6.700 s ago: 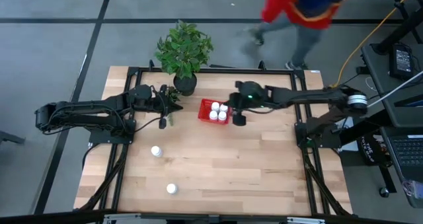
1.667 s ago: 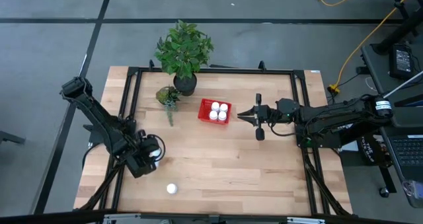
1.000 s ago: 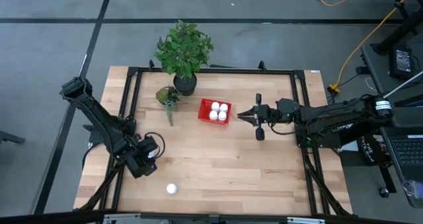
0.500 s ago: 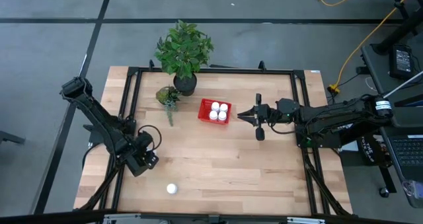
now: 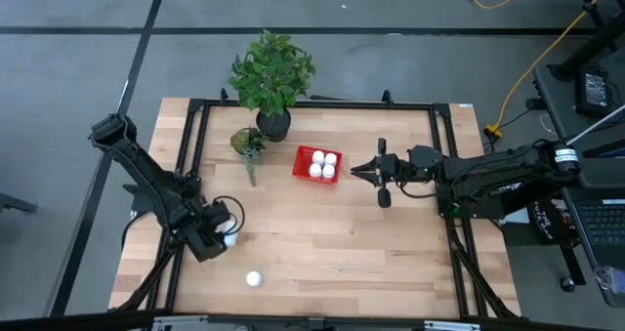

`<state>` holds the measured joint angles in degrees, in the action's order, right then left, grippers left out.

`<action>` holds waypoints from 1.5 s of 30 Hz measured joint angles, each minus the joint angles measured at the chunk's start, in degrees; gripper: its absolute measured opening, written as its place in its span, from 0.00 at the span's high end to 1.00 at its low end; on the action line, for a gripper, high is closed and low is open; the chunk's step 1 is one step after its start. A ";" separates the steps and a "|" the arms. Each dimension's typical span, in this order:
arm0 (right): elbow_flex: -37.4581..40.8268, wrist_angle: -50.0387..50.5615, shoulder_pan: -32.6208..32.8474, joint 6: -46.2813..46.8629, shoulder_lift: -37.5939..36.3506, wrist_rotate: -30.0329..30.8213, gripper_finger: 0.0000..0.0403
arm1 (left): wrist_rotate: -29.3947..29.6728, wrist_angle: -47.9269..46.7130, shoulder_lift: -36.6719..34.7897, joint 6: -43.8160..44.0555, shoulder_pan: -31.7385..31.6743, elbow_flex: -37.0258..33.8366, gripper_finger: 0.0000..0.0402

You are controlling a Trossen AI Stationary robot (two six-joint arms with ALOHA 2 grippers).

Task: Pick and place pill bottles into a basket
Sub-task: Put the white medicine bottle into the red bin

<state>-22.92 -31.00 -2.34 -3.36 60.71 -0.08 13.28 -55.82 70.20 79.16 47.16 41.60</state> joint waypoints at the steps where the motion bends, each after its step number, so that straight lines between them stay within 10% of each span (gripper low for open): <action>1: 0.00 0.00 0.00 -0.02 -0.01 0.00 0.90 | 0.82 -0.19 0.31 -2.11 0.00 0.00 0.42; 25: 0.00 0.00 0.01 0.07 0.02 0.00 0.90 | 2.69 -1.72 11.78 -49.31 -3.52 0.03 0.42; 45: 0.02 0.31 0.01 3.15 0.02 0.00 0.90 | -1.67 -5.20 11.78 -39.56 -3.39 5.29 0.42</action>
<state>-22.90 -30.70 -2.33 -0.21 60.73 -0.08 11.61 -61.01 81.97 39.60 43.77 46.89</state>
